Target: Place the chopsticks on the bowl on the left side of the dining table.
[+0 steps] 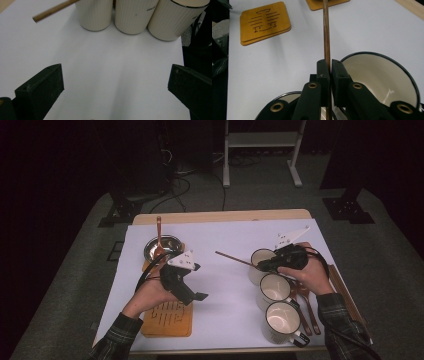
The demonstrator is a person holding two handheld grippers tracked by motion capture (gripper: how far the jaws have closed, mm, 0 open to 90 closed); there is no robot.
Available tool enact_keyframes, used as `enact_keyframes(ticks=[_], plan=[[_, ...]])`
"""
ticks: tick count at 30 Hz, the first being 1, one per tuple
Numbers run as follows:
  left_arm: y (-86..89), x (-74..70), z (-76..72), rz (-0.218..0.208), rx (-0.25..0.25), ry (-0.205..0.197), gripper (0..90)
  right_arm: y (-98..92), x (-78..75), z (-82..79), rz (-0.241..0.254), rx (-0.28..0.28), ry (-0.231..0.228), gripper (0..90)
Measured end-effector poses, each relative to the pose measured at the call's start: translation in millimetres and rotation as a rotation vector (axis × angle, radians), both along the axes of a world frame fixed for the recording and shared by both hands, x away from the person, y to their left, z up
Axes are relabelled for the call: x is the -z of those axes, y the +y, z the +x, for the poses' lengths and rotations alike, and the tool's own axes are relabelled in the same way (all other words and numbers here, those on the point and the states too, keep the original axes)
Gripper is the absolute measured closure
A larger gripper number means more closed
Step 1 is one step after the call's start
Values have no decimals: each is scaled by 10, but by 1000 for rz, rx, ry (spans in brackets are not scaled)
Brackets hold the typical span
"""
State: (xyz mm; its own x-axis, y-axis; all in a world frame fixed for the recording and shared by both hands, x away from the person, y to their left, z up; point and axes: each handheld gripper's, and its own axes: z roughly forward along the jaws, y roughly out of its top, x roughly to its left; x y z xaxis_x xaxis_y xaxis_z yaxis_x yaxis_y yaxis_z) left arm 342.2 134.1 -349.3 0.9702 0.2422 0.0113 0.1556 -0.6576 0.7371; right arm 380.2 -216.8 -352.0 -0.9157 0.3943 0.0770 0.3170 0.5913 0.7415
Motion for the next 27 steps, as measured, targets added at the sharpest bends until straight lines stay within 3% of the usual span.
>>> enact_keyframes(ticks=[15,27], plan=[[-38,-140,34,-15,18,-14,0,159,5,22,-22,-84,23,847],[-128,-192,84,-2,45,-19,0,309,-9,17,-33,-143,28,848]])
